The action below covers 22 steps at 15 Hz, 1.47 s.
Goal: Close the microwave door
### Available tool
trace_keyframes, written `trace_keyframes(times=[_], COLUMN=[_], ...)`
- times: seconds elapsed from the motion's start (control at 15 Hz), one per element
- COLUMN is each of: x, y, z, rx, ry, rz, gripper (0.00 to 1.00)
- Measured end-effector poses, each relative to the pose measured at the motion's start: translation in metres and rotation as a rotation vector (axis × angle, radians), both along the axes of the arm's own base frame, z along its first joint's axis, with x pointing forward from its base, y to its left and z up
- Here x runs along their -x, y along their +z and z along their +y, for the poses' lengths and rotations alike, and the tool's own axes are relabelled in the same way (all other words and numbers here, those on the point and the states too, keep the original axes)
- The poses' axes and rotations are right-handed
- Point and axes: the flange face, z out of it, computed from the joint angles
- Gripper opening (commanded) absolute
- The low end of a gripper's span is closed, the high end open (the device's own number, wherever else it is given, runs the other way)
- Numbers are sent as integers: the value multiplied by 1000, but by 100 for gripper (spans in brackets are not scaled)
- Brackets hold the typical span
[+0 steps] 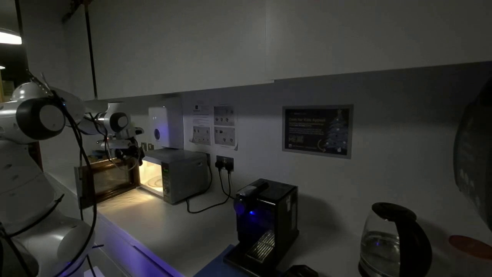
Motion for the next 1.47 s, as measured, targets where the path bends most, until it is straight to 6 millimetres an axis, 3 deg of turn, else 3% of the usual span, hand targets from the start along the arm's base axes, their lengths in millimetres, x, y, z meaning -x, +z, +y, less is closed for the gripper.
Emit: trace_keyframes(times=[0.87,1.47], x=[-11,-1], y=[20,30], z=[77,126], rx=[-68,-134], ry=[74,101], rz=[52,79], gripper=[100,100])
